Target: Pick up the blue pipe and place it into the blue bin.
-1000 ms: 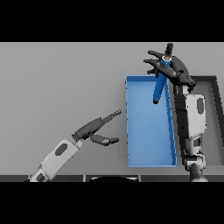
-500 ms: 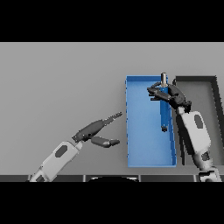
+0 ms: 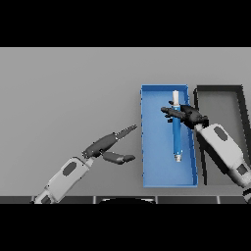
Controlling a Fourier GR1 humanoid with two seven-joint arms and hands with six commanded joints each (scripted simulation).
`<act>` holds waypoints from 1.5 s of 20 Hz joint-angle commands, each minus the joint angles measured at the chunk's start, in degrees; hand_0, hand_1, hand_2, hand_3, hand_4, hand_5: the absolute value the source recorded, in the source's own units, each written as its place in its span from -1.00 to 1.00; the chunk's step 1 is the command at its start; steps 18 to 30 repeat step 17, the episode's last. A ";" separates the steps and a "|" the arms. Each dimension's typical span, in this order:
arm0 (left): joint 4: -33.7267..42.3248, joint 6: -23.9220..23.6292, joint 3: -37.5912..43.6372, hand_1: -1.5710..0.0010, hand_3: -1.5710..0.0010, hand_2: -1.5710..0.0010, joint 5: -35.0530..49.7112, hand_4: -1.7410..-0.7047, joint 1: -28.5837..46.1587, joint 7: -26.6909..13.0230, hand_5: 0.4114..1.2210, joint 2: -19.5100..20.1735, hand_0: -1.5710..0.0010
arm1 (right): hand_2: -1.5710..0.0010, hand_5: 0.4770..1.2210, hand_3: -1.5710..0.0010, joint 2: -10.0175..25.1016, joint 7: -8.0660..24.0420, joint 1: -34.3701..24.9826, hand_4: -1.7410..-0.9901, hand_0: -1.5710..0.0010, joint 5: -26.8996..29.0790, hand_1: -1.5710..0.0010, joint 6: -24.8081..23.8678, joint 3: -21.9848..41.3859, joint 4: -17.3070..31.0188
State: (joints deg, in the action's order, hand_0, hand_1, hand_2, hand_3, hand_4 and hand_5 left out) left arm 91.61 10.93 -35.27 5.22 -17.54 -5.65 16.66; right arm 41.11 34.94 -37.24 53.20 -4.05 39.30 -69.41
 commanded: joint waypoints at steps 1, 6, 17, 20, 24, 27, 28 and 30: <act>1.01 -0.30 0.15 1.00 1.00 1.00 0.29 0.76 0.28 -0.18 -0.84 0.21 1.00 | 0.72 0.41 0.83 0.90 -0.02 -0.22 0.43 0.69 -1.40 0.70 0.52 0.92 -0.81; 1.02 -0.50 -0.42 1.00 1.00 1.00 -0.28 0.75 0.29 -0.62 -0.85 -0.15 1.00 | 0.91 0.03 0.94 1.70 -0.25 -0.93 0.47 0.87 -4.22 0.90 0.75 2.59 -1.85; 2.38 -1.04 -1.11 1.00 1.00 1.00 -1.32 0.77 1.42 -0.32 -0.85 0.45 1.00 | 0.98 -0.21 0.99 1.44 -1.11 -0.51 0.48 0.97 -5.08 0.98 -0.55 3.41 -2.56; 2.38 -1.04 -1.11 1.00 1.00 1.00 -1.32 0.77 1.42 -0.32 -0.85 0.45 1.00 | 0.98 -0.21 0.99 1.44 -1.11 -0.51 0.48 0.97 -5.08 0.98 -0.55 3.41 -2.56; 2.38 -1.04 -1.11 1.00 1.00 1.00 -1.32 0.77 1.42 -0.32 -0.85 0.45 1.00 | 0.98 -0.21 0.99 1.44 -1.11 -0.51 0.48 0.97 -5.08 0.98 -0.55 3.41 -2.56; 2.38 -1.04 -1.11 1.00 1.00 1.00 -1.32 0.77 1.42 -0.32 -0.85 0.45 1.00 | 0.98 -0.21 0.99 1.44 -1.11 -0.51 0.48 0.97 -5.08 0.98 -0.55 3.41 -2.56; 2.38 -1.04 -1.11 1.00 1.00 1.00 -1.32 0.77 1.42 -0.32 -0.85 0.45 1.00 | 0.98 -0.21 0.99 1.44 -1.11 -0.51 0.48 0.97 -5.08 0.98 -0.55 3.41 -2.56; 2.38 -1.04 -1.11 1.00 1.00 1.00 -1.32 0.77 1.42 -0.32 -0.85 0.45 1.00 | 0.98 -0.21 0.99 1.44 -1.11 -0.51 0.48 0.97 -5.08 0.98 -0.55 3.41 -2.56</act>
